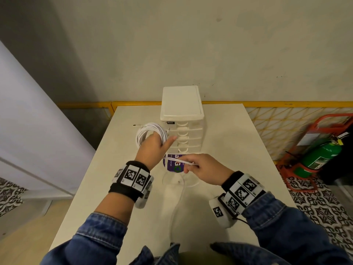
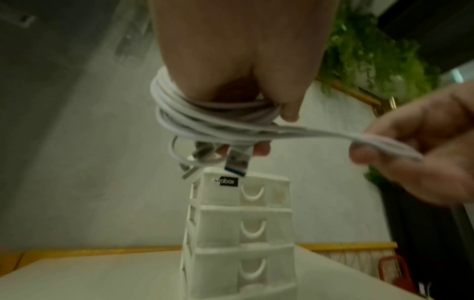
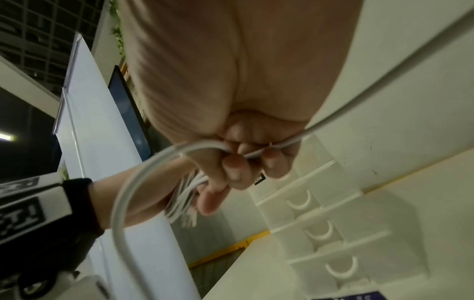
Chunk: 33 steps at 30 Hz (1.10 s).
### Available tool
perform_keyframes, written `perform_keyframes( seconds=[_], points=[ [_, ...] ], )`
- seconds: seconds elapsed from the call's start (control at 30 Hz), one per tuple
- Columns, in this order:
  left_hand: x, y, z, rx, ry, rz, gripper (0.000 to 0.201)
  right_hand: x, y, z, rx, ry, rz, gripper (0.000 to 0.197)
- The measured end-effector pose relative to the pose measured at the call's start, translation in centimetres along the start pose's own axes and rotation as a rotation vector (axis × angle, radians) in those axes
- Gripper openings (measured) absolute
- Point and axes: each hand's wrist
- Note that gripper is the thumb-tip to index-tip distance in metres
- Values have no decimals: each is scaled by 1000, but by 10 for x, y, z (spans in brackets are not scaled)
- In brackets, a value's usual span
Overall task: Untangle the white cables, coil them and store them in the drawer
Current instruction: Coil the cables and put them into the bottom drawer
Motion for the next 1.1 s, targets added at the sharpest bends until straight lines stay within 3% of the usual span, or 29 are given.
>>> perform_keyframes(
  seconds=[0.1, 0.23, 0.27, 0.43, 0.57, 0.73, 0.87, 0.97, 1.1],
  points=[
    [5, -4, -6, -118, 76, -181, 57, -7, -1, 4, -54, -34, 129, 30],
    [14, -10, -12, -278, -145, -495, 93, -11, 4, 10, -185, -161, 318, 30],
    [16, -12, -12, -303, -230, -558, 94, -13, 6, 12, -209, -216, 366, 28],
    [22, -23, 4, -342, -578, -763, 48, -13, 7, 21, -206, -379, 464, 34],
    [18, -21, 19, -316, -1002, -870, 55, -1, 0, 28, -41, -201, 367, 49],
    [11, -10, 32, -300, -1374, -857, 67, 22, -5, 24, 60, -116, 313, 41],
    [9, -8, 35, -297, -1493, -810, 67, 33, -5, 32, 79, -101, 306, 47],
    [1, -5, 36, -220, -1601, -771, 63, 35, -11, 39, 94, -103, 269, 51],
    [-16, 4, 37, -112, -1721, -661, 63, 43, -20, 48, 170, -95, 181, 32]
  ],
)
Point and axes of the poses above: each hand's wrist, its own y-axis towards the middle knuckle, its own x-axis out of the palm, z = x × y, and after that the axes turned 11 degrees about -y, right-handed
